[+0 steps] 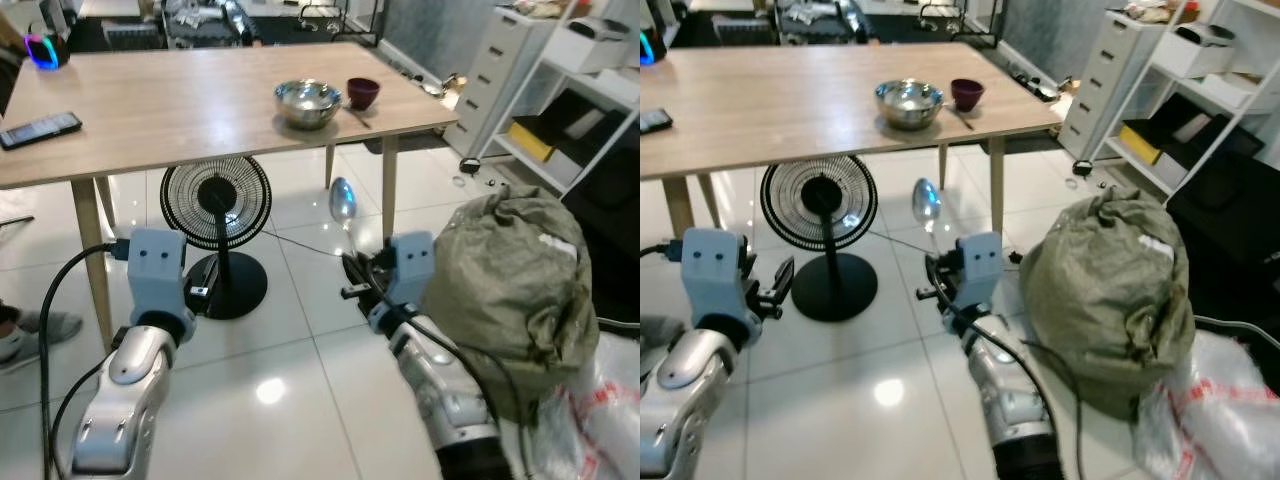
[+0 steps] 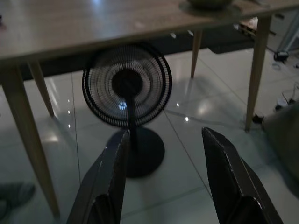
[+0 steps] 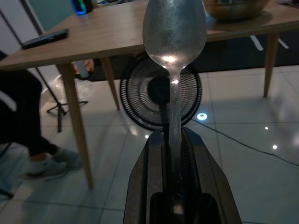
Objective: Setting the table
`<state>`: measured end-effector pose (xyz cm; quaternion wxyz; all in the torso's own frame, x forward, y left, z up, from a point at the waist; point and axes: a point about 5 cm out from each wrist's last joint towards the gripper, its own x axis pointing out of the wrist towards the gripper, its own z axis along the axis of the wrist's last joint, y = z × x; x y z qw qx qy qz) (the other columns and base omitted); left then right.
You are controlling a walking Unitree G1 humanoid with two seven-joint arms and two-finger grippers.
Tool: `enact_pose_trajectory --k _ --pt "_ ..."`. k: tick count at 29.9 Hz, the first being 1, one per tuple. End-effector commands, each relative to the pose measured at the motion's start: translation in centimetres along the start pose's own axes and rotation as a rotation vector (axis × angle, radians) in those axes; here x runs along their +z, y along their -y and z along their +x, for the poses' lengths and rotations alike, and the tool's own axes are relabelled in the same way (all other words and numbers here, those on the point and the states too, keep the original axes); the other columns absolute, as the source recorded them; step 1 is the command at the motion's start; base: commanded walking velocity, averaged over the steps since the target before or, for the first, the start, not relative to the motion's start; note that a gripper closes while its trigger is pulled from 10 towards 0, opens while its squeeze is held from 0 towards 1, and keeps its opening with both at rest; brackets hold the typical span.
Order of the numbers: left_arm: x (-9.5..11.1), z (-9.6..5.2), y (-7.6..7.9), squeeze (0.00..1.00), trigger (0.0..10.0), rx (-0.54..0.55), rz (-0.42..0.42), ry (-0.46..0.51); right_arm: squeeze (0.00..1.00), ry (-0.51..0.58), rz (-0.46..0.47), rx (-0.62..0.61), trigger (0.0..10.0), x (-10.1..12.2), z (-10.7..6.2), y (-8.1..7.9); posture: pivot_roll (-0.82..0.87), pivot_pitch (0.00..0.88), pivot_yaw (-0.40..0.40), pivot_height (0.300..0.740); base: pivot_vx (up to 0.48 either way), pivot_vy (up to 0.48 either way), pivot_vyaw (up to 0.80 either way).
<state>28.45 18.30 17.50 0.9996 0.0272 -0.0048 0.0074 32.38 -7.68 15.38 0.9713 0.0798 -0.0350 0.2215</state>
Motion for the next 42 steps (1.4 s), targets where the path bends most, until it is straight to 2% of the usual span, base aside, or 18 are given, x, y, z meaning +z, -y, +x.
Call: enact_pose_trajectory --k 1,30,42 --pt "-0.36 -0.1 0.3 0.0 10.0 -0.009 -0.001 -0.016 0.0 -0.003 -0.009 -0.033 10.0 -0.12 -0.4 0.88 0.07 0.061 -0.005 0.74 0.48 0.0 0.0" --pt "-0.34 -0.04 0.09 0.0 10.0 -0.004 0.003 -0.014 0.0 0.005 -0.006 -0.035 10.0 -0.04 -0.26 0.88 0.08 0.055 -0.003 0.74 0.48 0.0 0.0" --pt "-0.19 0.01 0.09 0.0 10.0 -0.007 0.005 -0.005 0.0 0.023 -0.018 -0.051 10.0 0.47 -0.09 1.44 0.08 0.045 -0.003 0.74 0.48 0.0 0.0"
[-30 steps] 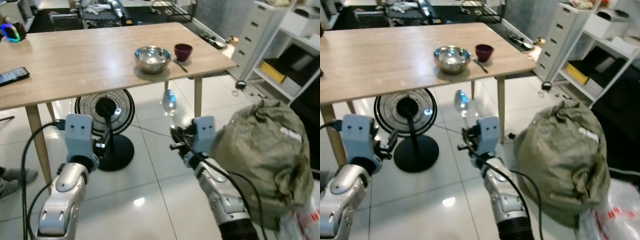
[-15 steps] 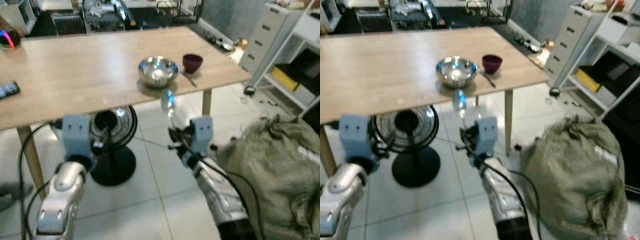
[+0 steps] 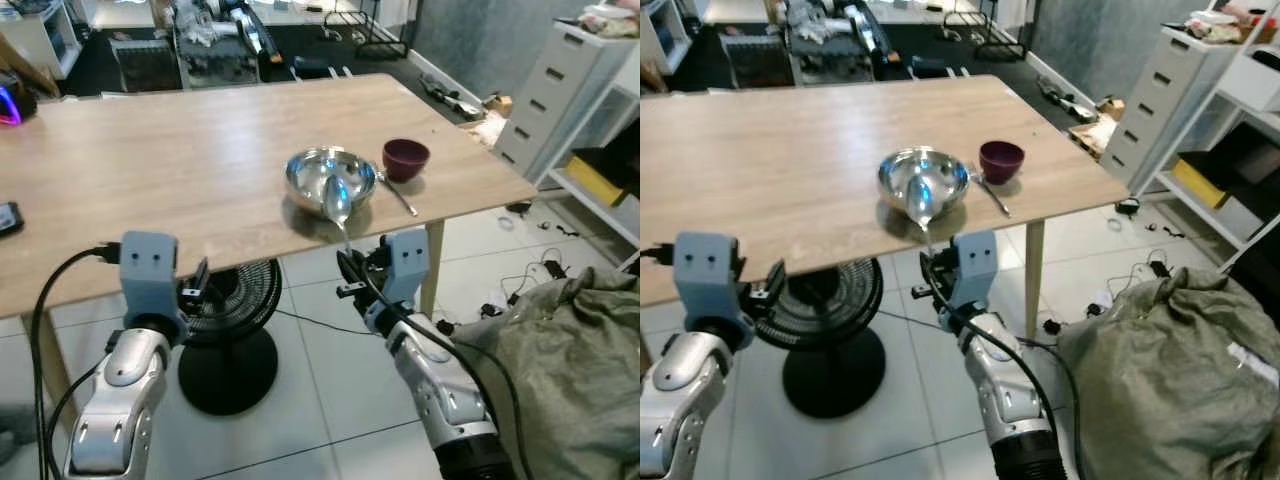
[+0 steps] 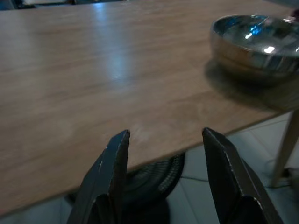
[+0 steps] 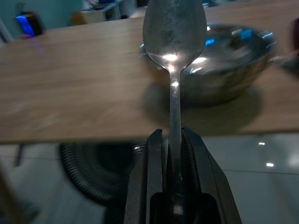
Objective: Setting the table
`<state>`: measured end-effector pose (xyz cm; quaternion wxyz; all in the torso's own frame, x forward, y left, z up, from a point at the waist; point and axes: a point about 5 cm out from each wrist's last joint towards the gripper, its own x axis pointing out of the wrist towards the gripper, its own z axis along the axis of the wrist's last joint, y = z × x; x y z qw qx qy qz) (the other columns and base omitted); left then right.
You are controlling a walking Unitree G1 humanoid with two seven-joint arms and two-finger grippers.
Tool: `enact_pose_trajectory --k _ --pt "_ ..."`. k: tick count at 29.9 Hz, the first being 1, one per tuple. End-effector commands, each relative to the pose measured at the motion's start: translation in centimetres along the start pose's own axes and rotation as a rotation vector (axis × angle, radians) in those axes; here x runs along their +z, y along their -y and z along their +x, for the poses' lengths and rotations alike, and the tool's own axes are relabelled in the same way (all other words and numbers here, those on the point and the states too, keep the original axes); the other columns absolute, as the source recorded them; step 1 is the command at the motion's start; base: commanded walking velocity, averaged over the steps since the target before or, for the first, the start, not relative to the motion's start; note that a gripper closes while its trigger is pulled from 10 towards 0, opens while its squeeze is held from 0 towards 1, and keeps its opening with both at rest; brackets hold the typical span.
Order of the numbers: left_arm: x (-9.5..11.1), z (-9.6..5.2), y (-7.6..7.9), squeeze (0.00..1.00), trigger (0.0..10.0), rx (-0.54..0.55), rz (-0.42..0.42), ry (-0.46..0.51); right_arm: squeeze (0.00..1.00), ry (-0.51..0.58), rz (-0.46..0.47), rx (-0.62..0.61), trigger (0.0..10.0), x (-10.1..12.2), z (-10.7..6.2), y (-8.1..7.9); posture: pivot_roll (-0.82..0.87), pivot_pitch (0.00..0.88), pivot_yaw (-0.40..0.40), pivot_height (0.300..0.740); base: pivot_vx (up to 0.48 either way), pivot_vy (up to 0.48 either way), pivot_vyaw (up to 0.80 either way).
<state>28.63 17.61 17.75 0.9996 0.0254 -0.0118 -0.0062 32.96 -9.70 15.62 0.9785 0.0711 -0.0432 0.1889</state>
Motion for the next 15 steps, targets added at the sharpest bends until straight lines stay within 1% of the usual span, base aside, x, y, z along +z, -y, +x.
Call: enact_pose_trajectory --k 1,9,10,12,14,15 --pt "-0.5 -0.2 -0.6 0.0 10.0 0.019 0.008 -0.02 0.0 0.007 0.006 0.013 10.0 -0.1 0.2 -0.6 0.08 0.045 -0.003 0.74 0.48 0.0 0.0" --pt "-0.4 -0.2 -0.6 0.0 10.0 0.02 0.011 -0.016 0.0 0.027 -0.014 0.015 10.0 0.5 0.4 -0.3 0.09 0.044 -0.004 0.74 0.48 0.0 0.0" --pt "-0.4 -0.2 -0.7 0.0 10.0 0.022 0.018 -0.015 0.0 0.037 -0.037 0.036 10.0 1.0 0.5 -0.4 0.09 0.044 -0.003 0.74 0.319 0.0 0.0" --pt "-0.4 -0.2 -0.7 0.0 10.0 0.021 0.022 -0.013 0.0 0.037 -0.047 0.052 10.0 1.1 0.6 -0.5 0.09 0.044 -0.003 0.74 0.289 0.0 0.0" --pt "0.5 -0.6 -0.4 0.0 10.0 -0.051 0.116 0.04 0.0 0.012 -0.096 0.135 10.0 0.9 0.4 -1.5 0.09 0.049 -0.001 0.74 0.0 0.0 0.0" --pt "0.6 -0.7 -0.4 0.0 10.0 -0.063 0.129 0.05 0.0 0.007 -0.103 0.146 10.0 0.8 0.3 -1.7 0.09 0.049 -0.001 0.74 0.0 0.0 0.0"
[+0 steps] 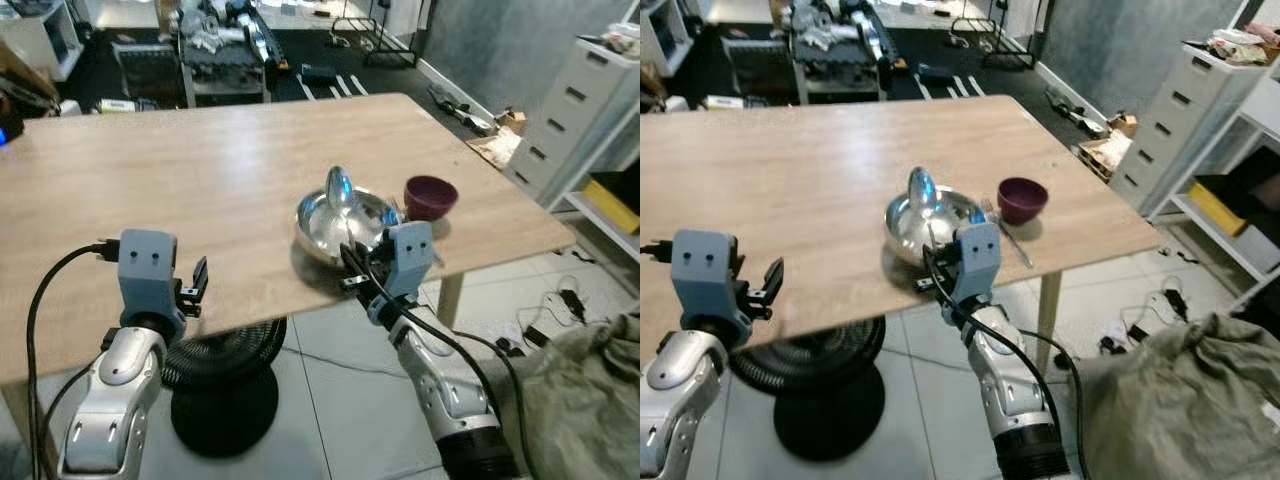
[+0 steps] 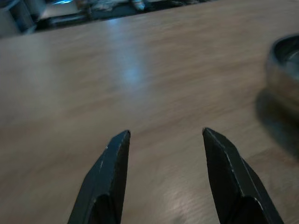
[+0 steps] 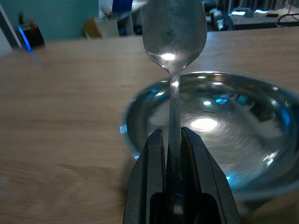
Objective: Setting the table
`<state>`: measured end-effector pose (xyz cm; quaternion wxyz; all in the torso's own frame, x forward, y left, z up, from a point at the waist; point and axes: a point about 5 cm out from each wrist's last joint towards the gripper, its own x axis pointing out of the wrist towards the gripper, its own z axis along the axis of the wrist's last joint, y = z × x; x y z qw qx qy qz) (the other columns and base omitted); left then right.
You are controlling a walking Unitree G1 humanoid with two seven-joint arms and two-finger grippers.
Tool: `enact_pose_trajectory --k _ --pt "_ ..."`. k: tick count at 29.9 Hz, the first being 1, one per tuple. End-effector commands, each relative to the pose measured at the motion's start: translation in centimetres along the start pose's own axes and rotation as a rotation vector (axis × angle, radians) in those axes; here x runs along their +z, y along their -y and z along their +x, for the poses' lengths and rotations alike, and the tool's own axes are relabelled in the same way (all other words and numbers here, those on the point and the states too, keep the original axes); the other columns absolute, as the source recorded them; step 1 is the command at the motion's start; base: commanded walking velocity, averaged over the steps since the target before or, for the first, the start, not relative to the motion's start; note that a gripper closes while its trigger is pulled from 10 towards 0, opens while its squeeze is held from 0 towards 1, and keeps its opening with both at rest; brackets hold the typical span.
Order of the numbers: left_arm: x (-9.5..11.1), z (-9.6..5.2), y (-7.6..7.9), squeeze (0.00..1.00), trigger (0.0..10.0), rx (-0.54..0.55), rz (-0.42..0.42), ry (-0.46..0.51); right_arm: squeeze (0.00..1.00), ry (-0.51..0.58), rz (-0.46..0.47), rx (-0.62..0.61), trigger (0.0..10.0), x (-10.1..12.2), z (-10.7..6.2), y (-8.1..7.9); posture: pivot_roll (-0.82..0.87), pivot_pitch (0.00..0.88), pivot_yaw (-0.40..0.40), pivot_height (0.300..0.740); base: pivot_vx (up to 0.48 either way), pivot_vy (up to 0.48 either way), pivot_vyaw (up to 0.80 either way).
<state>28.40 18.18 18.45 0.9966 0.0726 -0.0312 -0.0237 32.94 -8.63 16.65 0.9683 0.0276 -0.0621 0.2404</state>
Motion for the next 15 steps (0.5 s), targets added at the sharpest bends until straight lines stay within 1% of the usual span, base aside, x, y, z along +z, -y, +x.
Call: enact_pose_trajectory --k 1,2,3,4,5,6,8,10,12,13,14,15 --pt "0.5 -0.6 0.3 0.0 10.0 -0.064 0.041 0.029 0.0 -0.012 -0.017 0.06 10.0 -0.1 -0.2 -0.9 0.09 0.049 -0.001 0.74 0.0 0.0 0.0" --pt "0.5 -0.6 0.3 0.0 10.0 -0.064 0.041 0.029 0.0 -0.012 -0.017 0.06 10.0 -0.1 -0.2 -0.9 0.09 0.049 -0.001 0.74 0.0 0.0 0.0" --pt "1.4 -1.0 0.2 0.0 10.0 -0.123 0.044 0.048 0.0 -0.032 -0.026 0.111 10.0 -0.3 -0.6 -1.5 0.09 0.052 -0.002 0.74 0.0 0.0 0.0" --pt "2.4 -1.5 0.1 0.0 10.0 -0.209 0.057 0.066 0.0 -0.044 -0.018 0.176 10.0 -0.3 -1.2 -2.3 0.1 0.058 -0.004 0.74 0.0 0.0 0.0" --pt "3.2 -1.9 0.1 0.0 10.0 -0.27 0.069 0.076 0.0 -0.052 -0.011 0.221 10.0 -0.3 -1.6 -2.8 0.1 0.058 -0.004 0.74 0.0 0.0 0.0" --pt "3.6 -2.2 0.1 0.0 10.0 -0.315 0.09 0.081 0.0 -0.053 -0.006 0.259 10.0 -0.2 -2.0 -3.2 0.1 0.059 -0.004 0.74 0.0 0.0 0.0" --pt "4.2 -2.6 -0.2 0.0 10.0 -0.367 0.128 0.089 0.0 -0.049 0.011 0.322 10.0 0.2 -2.8 -3.8 0.1 0.061 -0.003 0.74 0.0 0.0 0.0" --pt "4.8 -2.6 -0.5 0.0 10.0 -0.398 0.171 0.097 0.0 -0.051 0.013 0.359 10.0 0.4 -3.3 -4.2 0.09 0.062 -0.002 0.74 0.0 0.0 0.0" --pt "5.1 -2.2 -0.8 0.0 10.0 -0.39 0.171 0.099 0.0 -0.06 0.0 0.356 10.0 0.4 -3.2 -4.5 0.09 0.06 -0.002 0.74 0.0 0.0 0.0" --pt "5.4 -1.7 -1.0 0.0 10.0 -0.362 0.187 0.11 0.0 -0.095 -0.032 0.32 10.0 0.0 -2.9 -4.6 0.09 0.059 -0.004 0.74 0.0 0.0 0.0" --pt "5.4 -1.7 -1.0 0.0 10.0 -0.362 0.187 0.11 0.0 -0.095 -0.032 0.32 10.0 0.0 -2.9 -4.6 0.09 0.059 -0.004 0.74 0.0 0.0 0.0" --pt "5.9 -1.2 -1.0 0.0 10.0 -0.356 0.17 0.124 0.0 -0.13 -0.034 0.3 10.0 -0.6 -2.5 -5.2 0.09 0.056 -0.004 0.74 0.0 0.0 0.0"
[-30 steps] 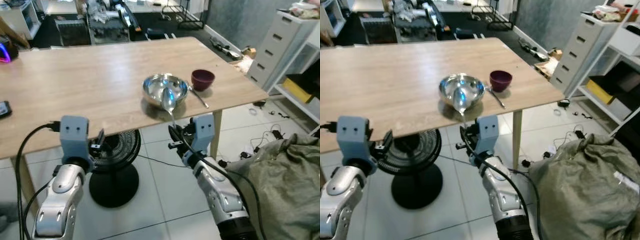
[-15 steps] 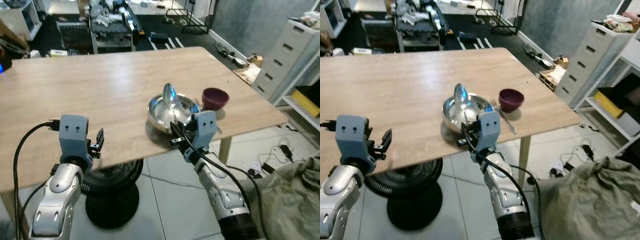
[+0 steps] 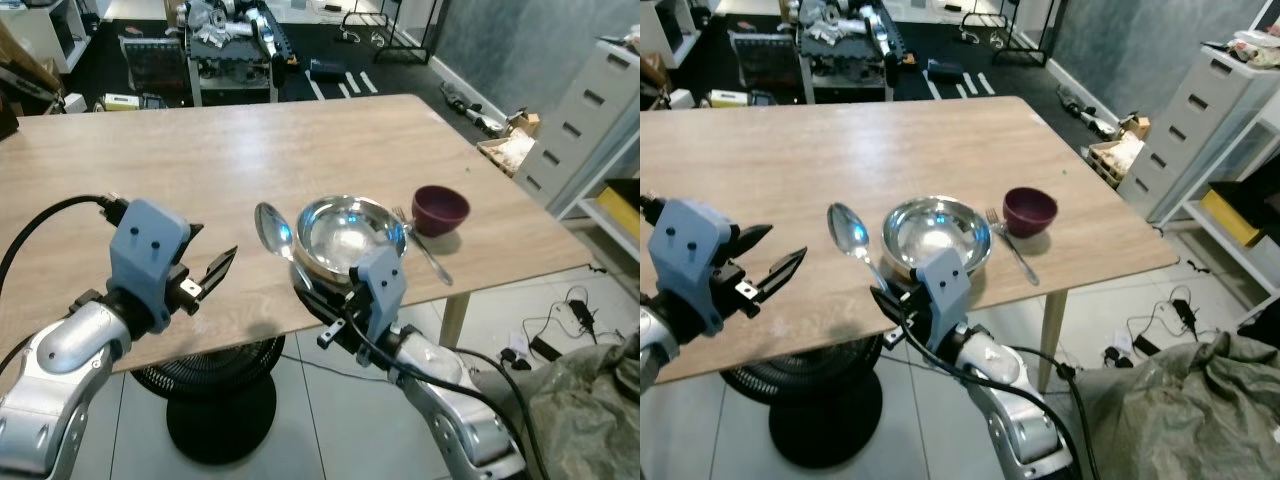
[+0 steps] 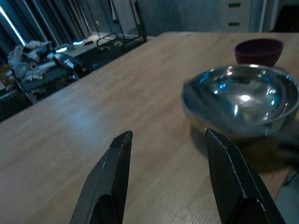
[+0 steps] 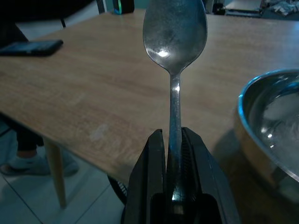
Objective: Setting the table
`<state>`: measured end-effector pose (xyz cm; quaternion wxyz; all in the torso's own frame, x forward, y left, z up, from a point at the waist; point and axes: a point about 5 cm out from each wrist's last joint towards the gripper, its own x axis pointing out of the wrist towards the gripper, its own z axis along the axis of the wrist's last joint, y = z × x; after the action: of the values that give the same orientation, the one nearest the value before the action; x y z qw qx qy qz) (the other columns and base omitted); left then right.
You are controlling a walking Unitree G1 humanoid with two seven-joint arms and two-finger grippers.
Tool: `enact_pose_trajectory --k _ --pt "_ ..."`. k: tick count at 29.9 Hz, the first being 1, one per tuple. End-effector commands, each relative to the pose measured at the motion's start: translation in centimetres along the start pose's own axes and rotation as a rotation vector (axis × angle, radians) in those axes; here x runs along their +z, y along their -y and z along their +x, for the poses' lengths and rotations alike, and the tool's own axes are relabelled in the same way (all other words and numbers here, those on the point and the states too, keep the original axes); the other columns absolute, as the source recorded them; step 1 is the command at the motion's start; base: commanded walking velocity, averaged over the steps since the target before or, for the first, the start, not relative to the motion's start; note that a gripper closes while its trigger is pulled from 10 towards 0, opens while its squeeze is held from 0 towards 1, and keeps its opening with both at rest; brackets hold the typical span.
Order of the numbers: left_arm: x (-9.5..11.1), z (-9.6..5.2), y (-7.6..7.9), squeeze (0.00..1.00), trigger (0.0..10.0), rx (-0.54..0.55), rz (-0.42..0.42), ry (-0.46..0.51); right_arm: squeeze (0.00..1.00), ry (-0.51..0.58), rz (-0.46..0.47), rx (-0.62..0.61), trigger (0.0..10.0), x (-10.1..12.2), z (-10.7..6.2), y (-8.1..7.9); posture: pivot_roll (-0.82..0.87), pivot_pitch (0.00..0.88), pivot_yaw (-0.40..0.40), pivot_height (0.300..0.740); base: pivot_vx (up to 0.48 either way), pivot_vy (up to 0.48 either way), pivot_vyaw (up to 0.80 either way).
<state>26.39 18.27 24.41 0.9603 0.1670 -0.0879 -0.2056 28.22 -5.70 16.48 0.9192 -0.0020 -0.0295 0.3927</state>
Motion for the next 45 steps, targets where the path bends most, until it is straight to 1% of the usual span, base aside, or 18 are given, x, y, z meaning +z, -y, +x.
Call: enact_pose_trajectory --k 1,5,6,7,13,14,16,17,19,21,24,28,29,31,35,39,44,45 --pt "0.4 0.7 -0.2 0.0 10.0 0.005 -0.035 0.015 0.0 -0.073 0.007 -0.039 10.0 -1.3 1.0 -0.6 0.1 0.057 -0.009 0.74 0.0 0.0 0.0" --pt "2.0 1.5 0.0 0.0 10.0 -0.028 -0.067 0.073 0.0 -0.155 0.016 -0.074 10.0 -2.9 2.0 -1.5 0.1 0.054 -0.01 0.74 0.0 0.0 0.0" --pt "2.9 1.7 0.4 0.0 10.0 -0.077 -0.082 0.105 0.0 -0.222 0.028 -0.08 10.0 -4.4 2.9 -2.3 0.1 0.053 -0.012 0.74 0.0 0.0 0.0" --pt "3.3 1.7 0.7 0.0 10.0 -0.109 -0.079 0.114 0.0 -0.257 0.035 -0.087 10.0 -5.0 3.1 -2.7 0.1 0.053 -0.012 0.74 0.0 0.0 0.0" --pt "3.5 1.1 1.4 0.0 10.0 -0.171 -0.08 0.111 0.0 -0.317 0.144 -0.145 10.0 -6.5 4.5 -3.4 0.12 0.052 -0.018 0.74 0.0 0.0 0.0" --pt "3.5 1.1 1.4 0.0 10.0 -0.171 -0.08 0.111 0.0 -0.317 0.144 -0.145 10.0 -6.5 4.5 -3.4 0.12 0.052 -0.018 0.74 0.0 0.0 0.0" --pt "3.2 1.1 1.6 0.0 10.0 -0.168 -0.079 0.099 0.0 -0.301 0.156 -0.146 10.0 -5.9 5.5 -3.6 0.12 0.053 -0.022 0.74 0.0 0.0 0.0" --pt "3.2 1.1 1.6 0.0 10.0 -0.168 -0.079 0.099 0.0 -0.301 0.156 -0.146 10.0 -5.9 5.5 -3.6 0.12 0.053 -0.022 0.74 0.0 0.0 0.0" --pt "3.0 1.1 1.7 0.0 10.0 -0.165 -0.083 0.089 0.0 -0.287 0.163 -0.147 10.0 -5.4 6.4 -3.8 0.13 0.053 -0.028 0.74 0.0 0.0 0.0" --pt "3.0 1.1 1.7 0.0 10.0 -0.165 -0.085 0.087 0.0 -0.285 0.165 -0.148 10.0 -5.3 6.6 -3.9 0.13 0.053 -0.028 0.74 0.0 0.0 0.0" --pt "2.7 0.9 2.1 0.0 10.0 -0.165 -0.104 0.068 0.0 -0.269 0.215 -0.125 10.0 -4.3 8.3 -4.9 0.14 0.06 -0.038 0.74 0.0 0.0 0.0" --pt "1.1 0.2 2.8 0.0 10.0 -0.189 -0.112 -0.013 0.0 -0.232 0.266 -0.169 10.0 -3.5 9.5 -4.9 0.15 0.072 -0.04 0.74 0.0 0.0 0.0" --pt "0.2 -0.1 3.0 0.0 10.0 -0.199 -0.139 -0.051 0.0 -0.215 0.315 -0.185 10.0 -3.2 9.9 -4.7 0.16 0.078 -0.038 0.74 0.0 0.0 0.0" --pt "-0.1 -0.2 3.0 0.0 10.0 -0.202 -0.148 -0.062 0.0 -0.208 0.33 -0.186 10.0 -3.2 10.0 -4.7 0.16 0.079 -0.037 0.74 0.0 0.0 0.0" --pt "-1.8 -0.6 2.7 0.0 10.0 -0.188 -0.236 -0.134 0.0 -0.205 0.355 -0.171 10.0 -2.8 10.5 -5.2 0.16 0.082 -0.036 0.74 0.0 0.0 0.0" --pt "-2.2 -0.7 2.7 0.0 10.0 -0.179 -0.218 -0.15 0.0 -0.21 0.369 -0.141 10.0 -2.7 10.7 -5.8 0.16 0.082 -0.039 0.74 0.0 0.0 0.0" --pt "-2.5 -0.8 3.1 0.0 10.0 -0.179 -0.211 -0.159 0.0 -0.201 0.4 -0.091 10.0 -2.4 10.9 -6.4 0.15 0.079 -0.042 0.74 0.0 0.0 0.0" --pt "-2.6 -0.8 3.2 0.0 10.0 -0.18 -0.21 -0.162 1.0 -0.174 0.425 -0.066 10.0 -2.0 10.9 -6.6 0.15 0.078 -0.042 0.74 0.0 0.0 0.0"
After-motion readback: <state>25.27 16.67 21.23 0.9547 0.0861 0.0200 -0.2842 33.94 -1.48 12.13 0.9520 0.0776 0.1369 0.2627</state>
